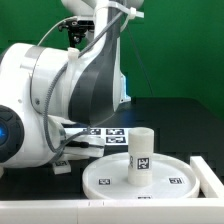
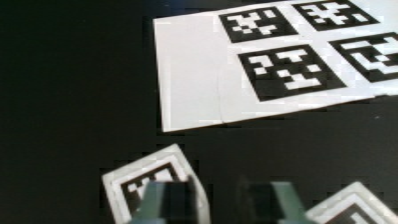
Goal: Assemble round table
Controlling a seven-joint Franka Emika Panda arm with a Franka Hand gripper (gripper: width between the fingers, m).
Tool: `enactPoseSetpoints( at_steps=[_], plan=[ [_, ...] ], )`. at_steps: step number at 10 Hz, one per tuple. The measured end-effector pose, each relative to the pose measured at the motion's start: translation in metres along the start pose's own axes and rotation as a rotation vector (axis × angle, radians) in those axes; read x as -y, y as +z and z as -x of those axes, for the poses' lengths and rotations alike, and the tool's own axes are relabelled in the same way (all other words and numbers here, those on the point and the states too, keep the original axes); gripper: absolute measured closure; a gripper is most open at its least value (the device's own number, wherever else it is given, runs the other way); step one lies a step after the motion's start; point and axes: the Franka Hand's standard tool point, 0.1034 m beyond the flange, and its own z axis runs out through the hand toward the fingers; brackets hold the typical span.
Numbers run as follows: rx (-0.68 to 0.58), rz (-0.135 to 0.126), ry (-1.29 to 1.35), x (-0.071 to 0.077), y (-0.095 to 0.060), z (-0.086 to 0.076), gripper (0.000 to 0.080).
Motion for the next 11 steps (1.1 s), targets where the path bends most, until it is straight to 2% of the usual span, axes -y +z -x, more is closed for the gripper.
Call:
enactPoseSetpoints(
  at_steps=[1, 2, 6, 7, 8, 9, 10, 11],
  plan=[
    [0.000, 0.000, 0.000, 0.000, 0.000, 0.000, 0.0756],
    [0.000, -0.001, -0.002, 0.000, -0.001, 0.002, 0.0791],
    [-0.062, -0.031, -0.034, 0.002, -0.050, 0.059, 0.0798],
    [-0.100, -0.028, -0.034, 0.002, -0.061, 0.062, 0.0798],
    [-0.187, -0.020, -0.043, 0.006, -0.071, 0.057, 0.0798],
    [-0.257, -0.019, -0.047, 0.006, -0.071, 0.056, 0.0798],
    [-0.234, -0.025, -0.047, 0.006, -0.065, 0.061, 0.0798],
    [-0.234, -0.023, -0.046, 0.006, -0.065, 0.059, 0.0687]
  ],
)
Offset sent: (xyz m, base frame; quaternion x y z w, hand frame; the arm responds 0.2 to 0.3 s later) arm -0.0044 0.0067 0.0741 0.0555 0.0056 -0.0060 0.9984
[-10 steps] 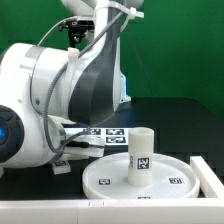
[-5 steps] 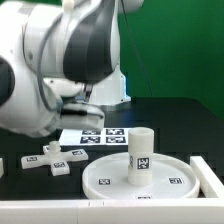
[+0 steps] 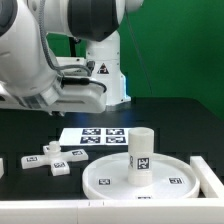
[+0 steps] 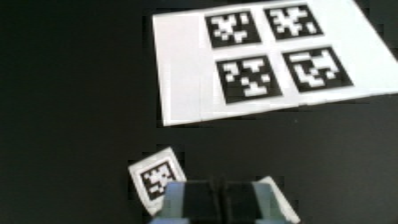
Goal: Assemble round table
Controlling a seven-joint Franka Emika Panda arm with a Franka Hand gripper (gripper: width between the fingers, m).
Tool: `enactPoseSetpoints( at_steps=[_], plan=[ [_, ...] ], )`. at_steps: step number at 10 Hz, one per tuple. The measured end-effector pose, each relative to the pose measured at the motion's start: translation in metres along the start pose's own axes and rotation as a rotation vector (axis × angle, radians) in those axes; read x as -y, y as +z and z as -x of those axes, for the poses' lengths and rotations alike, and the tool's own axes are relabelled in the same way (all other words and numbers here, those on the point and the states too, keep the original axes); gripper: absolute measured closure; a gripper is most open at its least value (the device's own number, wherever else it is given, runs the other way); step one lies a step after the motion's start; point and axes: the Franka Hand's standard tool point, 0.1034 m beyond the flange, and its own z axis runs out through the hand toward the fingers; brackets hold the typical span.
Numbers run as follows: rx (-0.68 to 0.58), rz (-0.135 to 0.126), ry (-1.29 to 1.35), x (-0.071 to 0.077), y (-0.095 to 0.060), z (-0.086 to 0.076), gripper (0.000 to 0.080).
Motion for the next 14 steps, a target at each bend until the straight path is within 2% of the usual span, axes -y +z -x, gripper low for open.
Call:
enactPoseSetpoints(
  at_steps=[1, 2, 3, 4, 5, 6, 7, 9, 11, 14],
  plan=[
    [0.002, -0.002, 0.001, -0.001, 0.001, 0.000, 0.0687],
    [0.020, -0.011, 0.010, -0.005, 0.007, -0.002, 0.0552],
    [0.080, -0.019, 0.018, -0.009, 0.014, 0.000, 0.0552],
    [0.136, -0.021, 0.026, -0.011, 0.018, -0.004, 0.0351],
    [0.172, -0.027, 0.033, -0.013, 0.020, -0.009, 0.0225],
    [0.186, -0.029, 0.039, -0.012, 0.023, -0.013, 0.0225],
    [0.183, -0.028, 0.036, -0.012, 0.022, -0.013, 0.0163],
    [0.187, -0.028, 0.037, -0.012, 0.024, -0.014, 0.0153],
    [0.205, -0.024, 0.055, -0.016, 0.037, -0.028, 0.0151],
    [0.185, -0.008, 0.050, -0.011, 0.051, -0.041, 0.0151]
  ],
)
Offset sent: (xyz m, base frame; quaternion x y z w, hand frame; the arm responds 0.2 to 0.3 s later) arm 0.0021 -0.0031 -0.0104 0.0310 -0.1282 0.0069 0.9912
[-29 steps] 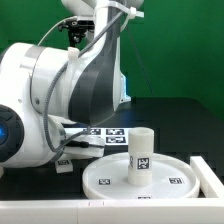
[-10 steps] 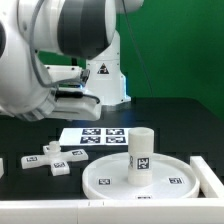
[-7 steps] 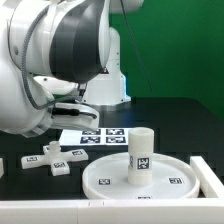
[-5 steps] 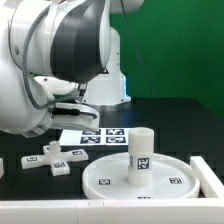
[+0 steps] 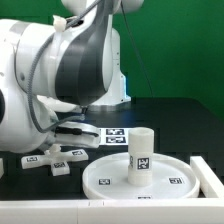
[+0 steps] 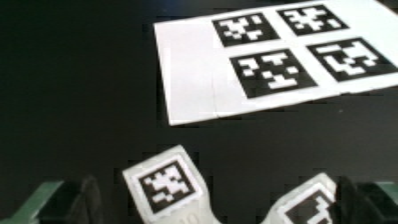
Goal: Assemble round table
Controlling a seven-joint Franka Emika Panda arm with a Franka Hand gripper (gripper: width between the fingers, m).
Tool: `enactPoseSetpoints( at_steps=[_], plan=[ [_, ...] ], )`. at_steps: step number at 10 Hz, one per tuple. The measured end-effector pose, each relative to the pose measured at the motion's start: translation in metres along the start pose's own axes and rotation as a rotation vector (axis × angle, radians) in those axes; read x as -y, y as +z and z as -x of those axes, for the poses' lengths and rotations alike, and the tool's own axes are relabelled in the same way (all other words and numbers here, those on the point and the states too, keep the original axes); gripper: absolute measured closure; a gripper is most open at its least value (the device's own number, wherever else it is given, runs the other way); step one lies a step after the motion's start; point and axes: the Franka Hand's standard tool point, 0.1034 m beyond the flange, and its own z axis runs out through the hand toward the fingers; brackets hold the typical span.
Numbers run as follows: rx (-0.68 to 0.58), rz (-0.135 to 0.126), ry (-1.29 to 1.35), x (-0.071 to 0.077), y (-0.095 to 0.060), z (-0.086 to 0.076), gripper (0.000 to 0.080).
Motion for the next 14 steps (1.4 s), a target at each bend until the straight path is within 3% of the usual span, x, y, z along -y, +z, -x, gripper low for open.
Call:
enactPoseSetpoints(
  at_steps=[4, 12, 14],
  plan=[
    [0.011, 0.010, 0.012, 0.004, 0.014, -0.013, 0.0151],
    [0.011, 0.012, 0.011, 0.003, 0.014, -0.013, 0.0151],
    [0.011, 0.012, 0.011, 0.003, 0.014, -0.013, 0.0382]
  ],
)
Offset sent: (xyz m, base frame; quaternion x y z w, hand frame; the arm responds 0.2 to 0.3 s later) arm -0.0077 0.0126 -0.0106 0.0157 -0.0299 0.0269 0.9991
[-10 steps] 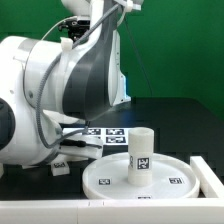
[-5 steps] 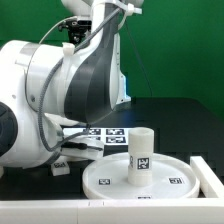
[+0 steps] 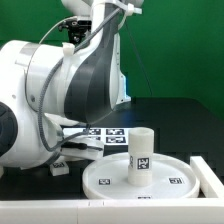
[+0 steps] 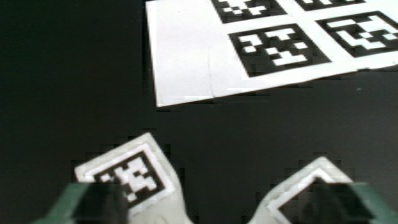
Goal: Assemble round table
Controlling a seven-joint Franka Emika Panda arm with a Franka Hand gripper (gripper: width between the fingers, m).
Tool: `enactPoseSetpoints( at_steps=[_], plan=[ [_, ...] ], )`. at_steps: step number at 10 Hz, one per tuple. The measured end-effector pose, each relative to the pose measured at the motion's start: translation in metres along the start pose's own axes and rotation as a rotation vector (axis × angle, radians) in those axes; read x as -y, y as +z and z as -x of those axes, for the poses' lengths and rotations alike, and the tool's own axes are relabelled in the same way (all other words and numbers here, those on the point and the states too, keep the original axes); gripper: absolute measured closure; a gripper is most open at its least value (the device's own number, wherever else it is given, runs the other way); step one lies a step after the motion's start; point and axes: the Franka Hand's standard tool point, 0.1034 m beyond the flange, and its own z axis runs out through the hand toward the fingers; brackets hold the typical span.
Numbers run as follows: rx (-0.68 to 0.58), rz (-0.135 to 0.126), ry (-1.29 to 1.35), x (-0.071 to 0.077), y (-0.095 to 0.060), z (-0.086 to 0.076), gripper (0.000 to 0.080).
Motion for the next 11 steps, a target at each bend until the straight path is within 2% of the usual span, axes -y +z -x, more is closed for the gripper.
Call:
enactPoseSetpoints(
  at_steps=[1, 3, 4, 5, 6, 7, 9, 11],
  plan=[
    [0.000, 0.000, 0.000, 0.000, 0.000, 0.000, 0.0382],
    [0.000, 0.000, 0.000, 0.000, 0.000, 0.000, 0.0717],
    [0.000, 0.000, 0.000, 0.000, 0.000, 0.000, 0.0717],
    [0.000, 0.000, 0.000, 0.000, 0.000, 0.000, 0.0784],
    [-0.001, 0.000, 0.000, 0.000, 0.000, 0.000, 0.0795],
    [-0.011, 0.000, -0.014, 0.001, -0.008, 0.007, 0.0795],
    [-0.039, -0.016, -0.032, 0.001, -0.026, 0.031, 0.0797],
    [-0.052, -0.021, -0.030, -0.002, -0.033, 0.035, 0.0797]
  ],
)
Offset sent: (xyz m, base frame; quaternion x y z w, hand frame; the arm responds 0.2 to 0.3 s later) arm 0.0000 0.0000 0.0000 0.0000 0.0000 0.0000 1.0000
